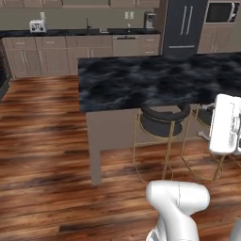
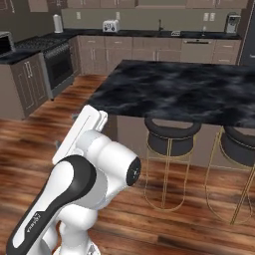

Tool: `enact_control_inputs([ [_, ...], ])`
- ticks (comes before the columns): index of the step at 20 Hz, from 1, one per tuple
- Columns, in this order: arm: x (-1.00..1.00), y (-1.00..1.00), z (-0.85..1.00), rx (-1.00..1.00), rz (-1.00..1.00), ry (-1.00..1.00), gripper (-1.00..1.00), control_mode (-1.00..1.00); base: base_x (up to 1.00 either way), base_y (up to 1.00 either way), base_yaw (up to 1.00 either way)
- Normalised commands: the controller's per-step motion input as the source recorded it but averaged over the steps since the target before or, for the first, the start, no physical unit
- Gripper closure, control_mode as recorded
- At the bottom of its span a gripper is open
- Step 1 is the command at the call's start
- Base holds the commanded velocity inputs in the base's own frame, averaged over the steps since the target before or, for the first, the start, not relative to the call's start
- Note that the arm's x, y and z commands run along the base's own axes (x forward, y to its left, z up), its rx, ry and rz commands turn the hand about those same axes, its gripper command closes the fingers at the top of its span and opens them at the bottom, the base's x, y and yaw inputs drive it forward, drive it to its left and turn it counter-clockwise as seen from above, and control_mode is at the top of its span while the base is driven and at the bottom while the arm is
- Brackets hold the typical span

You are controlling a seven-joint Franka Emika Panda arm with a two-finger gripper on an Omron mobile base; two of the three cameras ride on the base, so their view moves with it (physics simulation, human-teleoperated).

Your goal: Retrieve the wine glasses from the counter and place one next to each plate.

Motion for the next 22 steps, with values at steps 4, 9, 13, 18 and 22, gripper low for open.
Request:
enact_control_inputs([
  [4, 0.0, 0.0, 0.0, 0.0, 0.0, 0.0, -1.0, 1.0, 0.0, 1.0, -0.11],
  [9, 0.0, 0.0, 0.0, 0.0, 0.0, 0.0, -1.0, 1.0, 0.03, 1.0, -0.11],
  [13, 0.0, 0.0, 0.0, 0.0, 0.0, 0.0, -1.0, 1.0, 0.02, 1.0, -0.11],
  [18, 0.0, 0.0, 0.0, 0.0, 0.0, 0.0, -1.0, 1.0, 0.01, 1.0, -0.1],
  [22, 0.0, 0.0, 0.0, 0.0, 0.0, 0.0, -1.0, 1.0, 0.1, 1.0, -0.09],
])
